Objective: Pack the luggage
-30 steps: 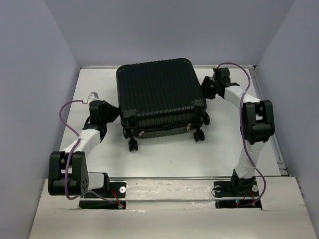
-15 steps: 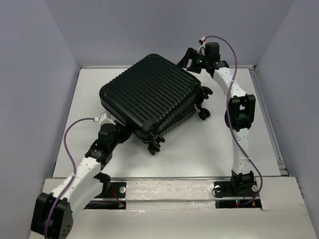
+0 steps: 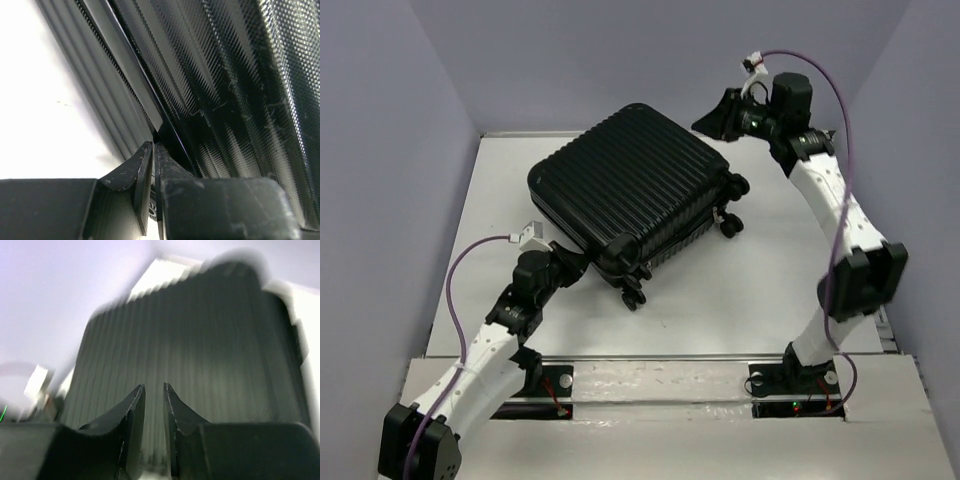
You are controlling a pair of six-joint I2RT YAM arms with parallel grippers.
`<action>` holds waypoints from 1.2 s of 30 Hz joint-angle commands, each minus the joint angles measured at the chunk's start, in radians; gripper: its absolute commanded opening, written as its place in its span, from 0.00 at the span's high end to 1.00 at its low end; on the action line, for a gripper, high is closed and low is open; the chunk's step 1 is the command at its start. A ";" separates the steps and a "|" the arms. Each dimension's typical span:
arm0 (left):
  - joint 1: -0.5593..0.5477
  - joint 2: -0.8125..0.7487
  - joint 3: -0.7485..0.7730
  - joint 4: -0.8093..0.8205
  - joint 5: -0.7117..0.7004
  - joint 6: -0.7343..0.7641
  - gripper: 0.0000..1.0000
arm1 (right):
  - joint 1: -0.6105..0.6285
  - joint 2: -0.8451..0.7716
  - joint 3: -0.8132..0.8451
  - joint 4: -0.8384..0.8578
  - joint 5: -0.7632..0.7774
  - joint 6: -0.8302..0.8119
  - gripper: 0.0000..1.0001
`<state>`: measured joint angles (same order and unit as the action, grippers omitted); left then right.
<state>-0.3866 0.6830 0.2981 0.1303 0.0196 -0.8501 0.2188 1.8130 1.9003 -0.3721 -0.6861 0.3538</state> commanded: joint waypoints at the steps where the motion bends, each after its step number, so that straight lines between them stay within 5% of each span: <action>1: -0.020 0.053 0.097 0.135 0.048 0.020 0.82 | 0.123 -0.359 -0.434 0.231 0.031 -0.073 0.74; 2: -0.017 0.056 0.151 0.099 0.010 0.057 0.82 | 0.123 -0.412 -0.608 0.287 0.052 -0.052 0.74; 7: -0.002 -0.043 0.378 -0.164 -0.330 0.226 0.75 | 0.133 -0.628 -0.968 0.312 0.239 -0.009 0.76; 11: 0.049 0.074 0.558 -0.193 -0.397 0.283 0.66 | 0.133 -0.698 -1.122 0.337 0.264 0.013 0.80; 15: 0.206 0.326 0.703 -0.072 -0.215 0.244 0.56 | 0.133 -0.670 -1.185 0.375 0.250 0.034 0.87; 22: 0.451 0.968 1.149 -0.055 0.233 0.143 0.56 | 0.133 -0.604 -1.242 0.501 0.217 0.080 0.93; 29: 0.532 1.406 1.553 -0.103 0.523 0.020 0.57 | 0.133 -0.499 -1.238 0.585 0.252 0.122 0.93; 33: 0.517 1.584 1.673 -0.097 0.683 -0.004 0.57 | 0.133 -0.401 -1.186 0.657 0.241 0.132 0.93; 36: 0.494 1.589 1.610 -0.054 0.704 0.013 0.58 | 0.133 -0.306 -1.130 0.705 0.229 0.134 0.93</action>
<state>0.1524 2.3081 1.8957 0.0223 0.5404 -0.8135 0.3489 1.4204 0.6792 0.1875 -0.4522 0.4751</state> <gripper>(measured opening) 0.429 0.070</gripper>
